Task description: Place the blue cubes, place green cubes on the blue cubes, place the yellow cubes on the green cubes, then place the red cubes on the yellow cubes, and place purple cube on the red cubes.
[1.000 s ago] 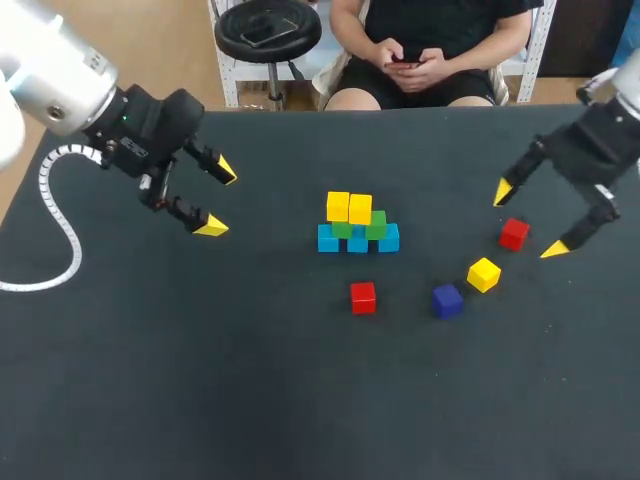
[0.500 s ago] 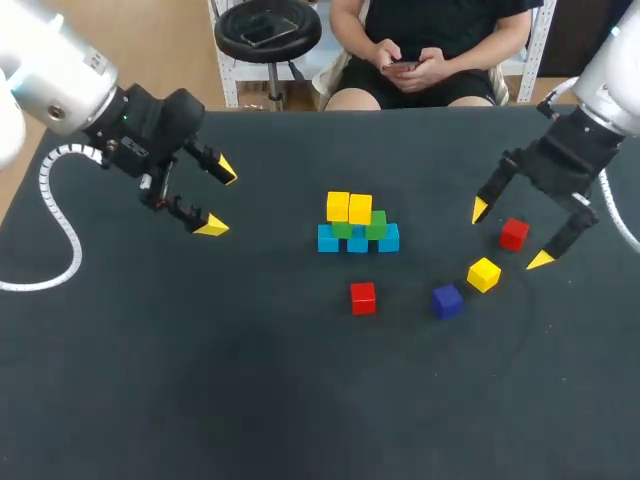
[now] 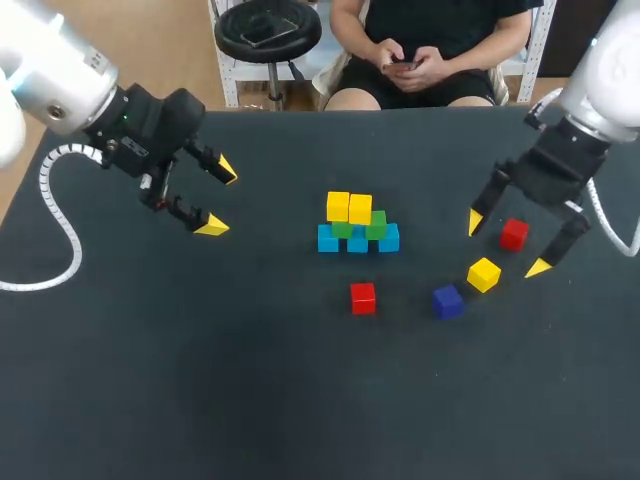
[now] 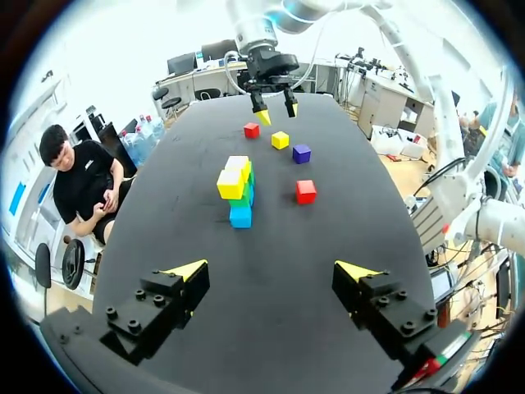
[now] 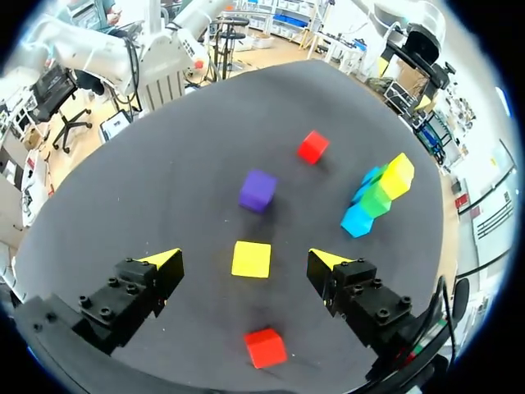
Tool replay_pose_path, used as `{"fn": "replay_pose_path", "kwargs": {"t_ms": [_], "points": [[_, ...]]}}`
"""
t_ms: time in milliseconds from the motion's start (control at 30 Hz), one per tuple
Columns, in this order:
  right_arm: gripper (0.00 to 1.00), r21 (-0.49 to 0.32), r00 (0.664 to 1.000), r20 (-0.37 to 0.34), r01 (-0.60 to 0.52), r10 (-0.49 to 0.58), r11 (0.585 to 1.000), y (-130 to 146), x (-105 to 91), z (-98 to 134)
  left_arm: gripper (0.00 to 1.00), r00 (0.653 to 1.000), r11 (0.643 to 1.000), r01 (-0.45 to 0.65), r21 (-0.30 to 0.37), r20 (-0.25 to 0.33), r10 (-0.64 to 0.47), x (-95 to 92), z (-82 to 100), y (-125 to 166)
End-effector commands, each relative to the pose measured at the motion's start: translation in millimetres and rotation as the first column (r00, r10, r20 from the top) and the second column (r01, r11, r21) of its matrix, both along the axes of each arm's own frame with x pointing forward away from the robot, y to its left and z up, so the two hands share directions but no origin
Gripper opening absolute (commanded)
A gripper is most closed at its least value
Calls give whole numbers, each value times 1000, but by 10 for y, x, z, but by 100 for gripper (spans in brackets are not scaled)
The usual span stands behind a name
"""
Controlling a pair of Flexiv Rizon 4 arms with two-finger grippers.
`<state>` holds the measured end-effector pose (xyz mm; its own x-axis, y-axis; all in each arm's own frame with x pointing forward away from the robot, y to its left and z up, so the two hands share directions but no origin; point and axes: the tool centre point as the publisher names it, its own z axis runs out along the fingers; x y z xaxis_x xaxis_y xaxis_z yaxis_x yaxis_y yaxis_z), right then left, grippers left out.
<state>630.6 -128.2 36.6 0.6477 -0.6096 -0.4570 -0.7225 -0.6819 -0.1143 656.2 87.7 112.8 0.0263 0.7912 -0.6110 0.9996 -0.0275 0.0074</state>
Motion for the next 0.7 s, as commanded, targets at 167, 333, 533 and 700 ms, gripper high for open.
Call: {"fn": "replay_pose_path", "kwargs": {"t_ms": [167,333,533,700], "points": [[100,3,1000,-21,-4,4,1000,13,27,-154,100,1000,1000,2,-3,3,-2,-2,-8,11],[100,14,1000,-27,-11,11,1000,19,26,-206,100,1000,1000,2,-3,3,-2,-2,-8,11],[100,12,999,-30,-24,24,1000,34,38,-271,100,1000,1000,2,-3,3,-2,-2,-8,11],[100,9,999,-35,-32,32,999,37,41,-298,100,1000,1000,2,-3,3,-2,-2,-8,11]]}}
